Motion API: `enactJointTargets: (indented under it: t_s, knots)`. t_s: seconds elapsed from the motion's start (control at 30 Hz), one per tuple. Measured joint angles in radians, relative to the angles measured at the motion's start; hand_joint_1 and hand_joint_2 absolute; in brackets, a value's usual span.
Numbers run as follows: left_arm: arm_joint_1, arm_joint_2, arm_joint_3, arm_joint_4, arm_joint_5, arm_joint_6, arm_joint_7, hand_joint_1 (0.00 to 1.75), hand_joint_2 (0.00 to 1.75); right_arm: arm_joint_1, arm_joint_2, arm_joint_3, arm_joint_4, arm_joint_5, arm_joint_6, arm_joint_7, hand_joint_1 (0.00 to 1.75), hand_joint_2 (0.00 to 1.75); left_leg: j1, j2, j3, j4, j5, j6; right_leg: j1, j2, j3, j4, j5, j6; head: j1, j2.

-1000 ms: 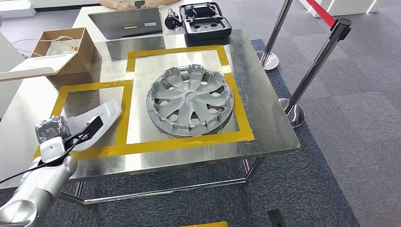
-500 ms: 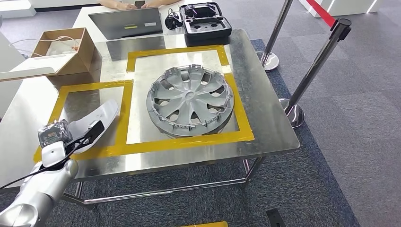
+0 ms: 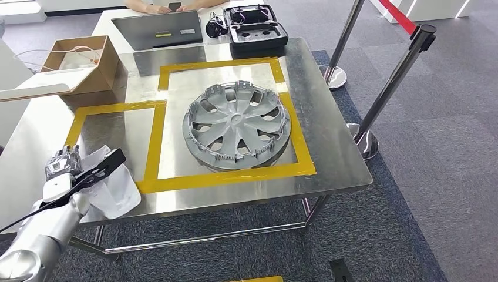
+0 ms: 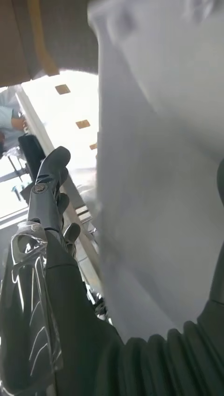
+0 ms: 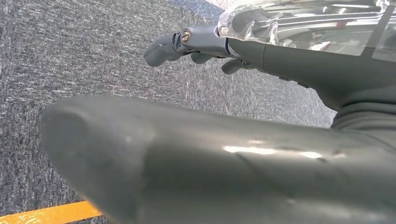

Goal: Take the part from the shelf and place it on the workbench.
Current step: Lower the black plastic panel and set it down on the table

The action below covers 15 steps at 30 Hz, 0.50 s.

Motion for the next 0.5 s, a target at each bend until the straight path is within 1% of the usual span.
enactJointTargets:
  t_s: [0.13,0.33,0.4,0.5]
  knots:
    - [0.006,-0.003,0.020,-0.001,0.013,0.009,-0.058,0.00,0.00,0.002,0.000,0.000,0.000,-0.007,0.000,0.000,0.00,0.00,0.000,0.000,0.000,0.000,0.000,0.000,0.000,0.000,0.000,0.000,0.000,0.000,0.000,0.000]
    - [0.040,-0.006,0.049,-0.016,0.044,0.064,-0.183,0.00,0.00,0.009,0.002,-0.002,0.000,-0.020,-0.001,-0.016,0.00,0.00,0.000,0.000,0.000,0.000,0.000,0.000,0.000,0.000,0.000,0.000,0.000,0.000,0.000,0.000]
    - [0.047,-0.006,0.059,-0.022,0.054,0.074,-0.204,0.00,0.00,0.009,0.002,-0.002,0.000,-0.021,-0.001,-0.018,0.00,0.00,0.000,0.000,0.000,0.000,0.000,0.000,0.000,0.000,0.000,0.000,0.000,0.000,0.000,0.000]
    - [0.053,-0.005,0.069,-0.028,0.057,0.078,-0.212,0.00,0.00,0.008,0.003,-0.002,0.000,-0.021,-0.001,-0.018,0.00,0.00,0.000,0.000,0.000,0.000,-0.001,0.000,0.000,0.000,0.000,0.000,0.000,0.000,0.000,0.000]
